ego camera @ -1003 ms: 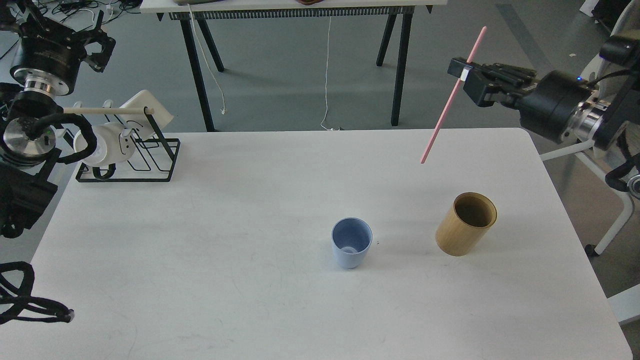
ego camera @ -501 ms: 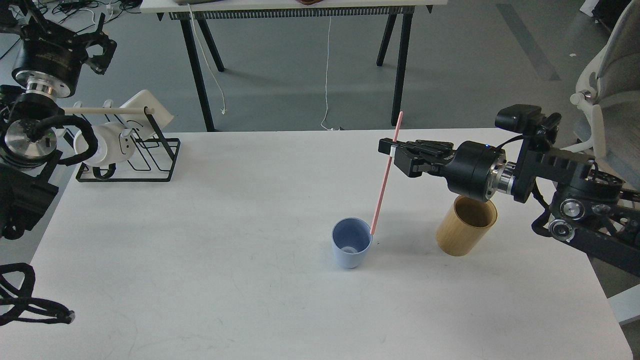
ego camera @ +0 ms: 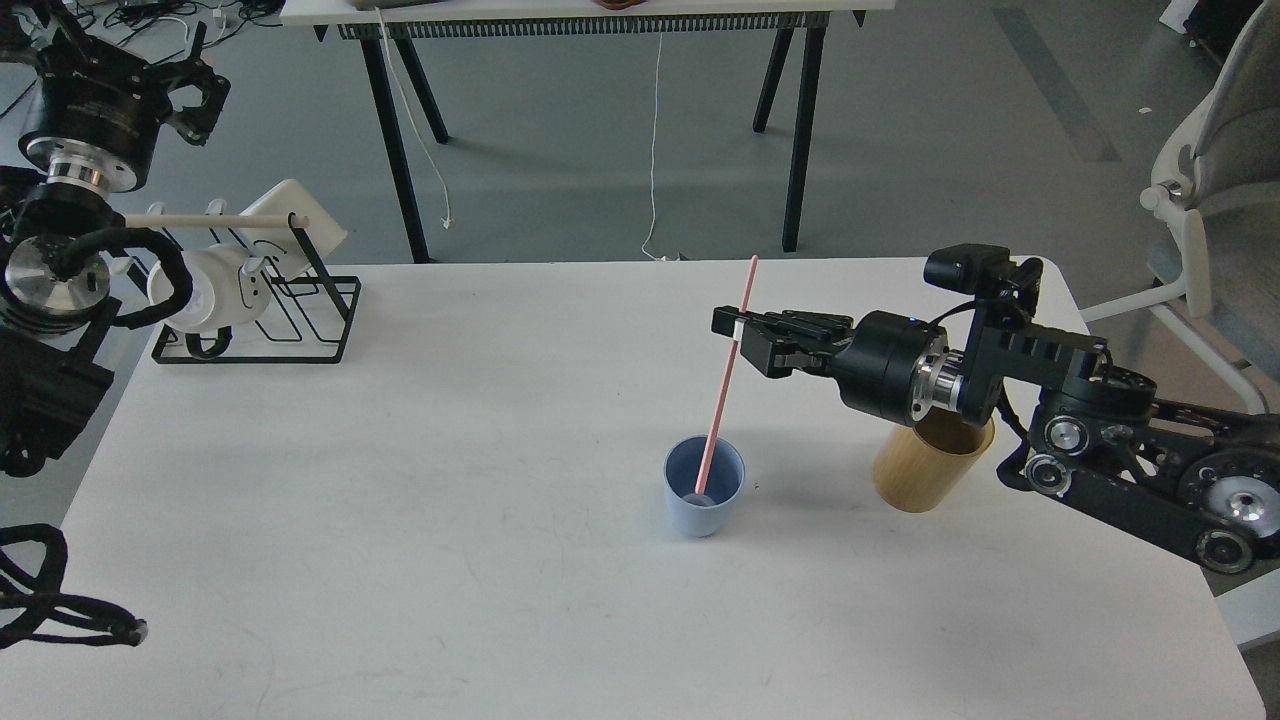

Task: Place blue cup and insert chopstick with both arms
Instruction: 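Move the straw over the blue cup and lower it inside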

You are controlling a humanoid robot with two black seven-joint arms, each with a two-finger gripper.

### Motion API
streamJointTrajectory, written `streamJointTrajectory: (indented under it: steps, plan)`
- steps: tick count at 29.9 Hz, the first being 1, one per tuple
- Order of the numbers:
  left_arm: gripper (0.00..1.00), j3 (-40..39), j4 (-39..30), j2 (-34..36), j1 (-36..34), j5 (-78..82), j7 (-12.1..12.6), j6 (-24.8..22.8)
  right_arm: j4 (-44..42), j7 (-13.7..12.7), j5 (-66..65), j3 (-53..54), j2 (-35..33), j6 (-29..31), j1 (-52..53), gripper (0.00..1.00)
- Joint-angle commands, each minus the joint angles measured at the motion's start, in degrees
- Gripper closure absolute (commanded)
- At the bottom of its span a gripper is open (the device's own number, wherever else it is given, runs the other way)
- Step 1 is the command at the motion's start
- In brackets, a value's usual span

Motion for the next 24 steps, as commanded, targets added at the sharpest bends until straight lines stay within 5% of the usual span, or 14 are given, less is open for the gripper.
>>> streamJointTrajectory:
  steps: [1,24]
  plan:
    - [0.01,0.0,0.0,0.0,0.2,0.1,0.0,0.0,-1.8,0.0,-0.1,-0.1,1.2,0.0,-0.3,0.99]
    - [0.01,0.0,0.1,0.0,0.0,0.0,0.0,0.0,-1.9,0.0,0.2,-1.5,0.5,-0.1,-1.5,0.78]
